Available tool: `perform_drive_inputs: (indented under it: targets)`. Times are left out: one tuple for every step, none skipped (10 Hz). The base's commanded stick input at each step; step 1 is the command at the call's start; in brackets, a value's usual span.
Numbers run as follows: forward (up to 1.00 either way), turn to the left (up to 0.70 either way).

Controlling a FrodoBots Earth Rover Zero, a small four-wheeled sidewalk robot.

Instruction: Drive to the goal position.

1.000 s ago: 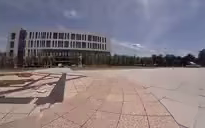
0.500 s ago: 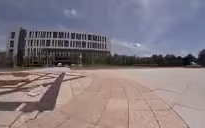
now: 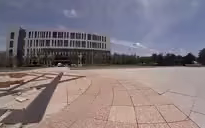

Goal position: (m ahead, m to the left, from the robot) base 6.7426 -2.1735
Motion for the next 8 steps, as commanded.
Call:
perform_drive_inputs:
  targets:
    - [0.7,0.0]
    - [0.7,0.0]
    - [0.7,0.0]
    - [0.7,0.0]
    - [0.7,0.0]
    - [0.7,-0.04]
    - [0.7,-0.11]
    - [0.7,-0.18]
